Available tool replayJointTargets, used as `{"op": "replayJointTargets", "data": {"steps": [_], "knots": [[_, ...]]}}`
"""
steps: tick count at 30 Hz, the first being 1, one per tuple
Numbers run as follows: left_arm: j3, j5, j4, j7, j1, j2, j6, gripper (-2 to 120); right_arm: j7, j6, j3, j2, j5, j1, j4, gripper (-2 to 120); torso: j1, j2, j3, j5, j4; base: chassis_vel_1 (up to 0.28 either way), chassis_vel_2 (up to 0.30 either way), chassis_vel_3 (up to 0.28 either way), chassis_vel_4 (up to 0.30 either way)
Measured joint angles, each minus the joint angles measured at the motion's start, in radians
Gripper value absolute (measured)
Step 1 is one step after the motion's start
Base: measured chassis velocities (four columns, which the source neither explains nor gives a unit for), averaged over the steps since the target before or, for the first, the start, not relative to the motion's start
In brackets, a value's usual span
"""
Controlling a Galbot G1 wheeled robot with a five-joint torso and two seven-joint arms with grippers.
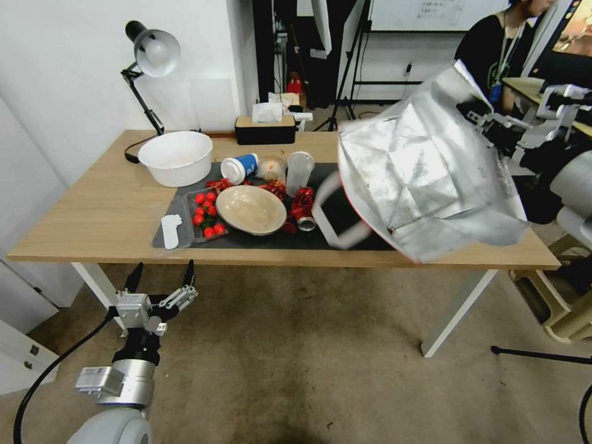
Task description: Pick up the food delivery bag from the floor and place it on the table.
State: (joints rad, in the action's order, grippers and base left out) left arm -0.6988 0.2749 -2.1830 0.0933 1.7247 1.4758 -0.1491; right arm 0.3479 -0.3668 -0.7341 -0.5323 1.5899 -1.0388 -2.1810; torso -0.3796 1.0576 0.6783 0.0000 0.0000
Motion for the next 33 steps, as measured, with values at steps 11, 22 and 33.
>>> {"op": "replayJointTargets", "data": {"steps": [11,22,33], "knots": [[0.004,-0.007,0.018,0.003,-0.002,0.002,-0.014,100,0.011,0.028,0.046,-0.058,-0.060,0.010,0.074,0,0.000,0.000,0.000,0.0000,0.0000,0.000,0.000,0.000,0.000],[0.008,-0.014,0.028,0.005,-0.005,0.008,-0.019,100,-0.001,0.035,0.052,-0.077,-0.077,0.014,0.110,0,0.000,0.000,0.000,0.0000,0.0000,0.000,0.000,0.000,0.000],[0.011,-0.018,0.034,0.008,-0.010,0.010,-0.020,100,-0.010,0.042,0.058,-0.084,-0.100,0.023,0.139,0,0.000,0.000,0.000,0.0000,0.0000,0.000,0.000,0.000,0.000]]}}
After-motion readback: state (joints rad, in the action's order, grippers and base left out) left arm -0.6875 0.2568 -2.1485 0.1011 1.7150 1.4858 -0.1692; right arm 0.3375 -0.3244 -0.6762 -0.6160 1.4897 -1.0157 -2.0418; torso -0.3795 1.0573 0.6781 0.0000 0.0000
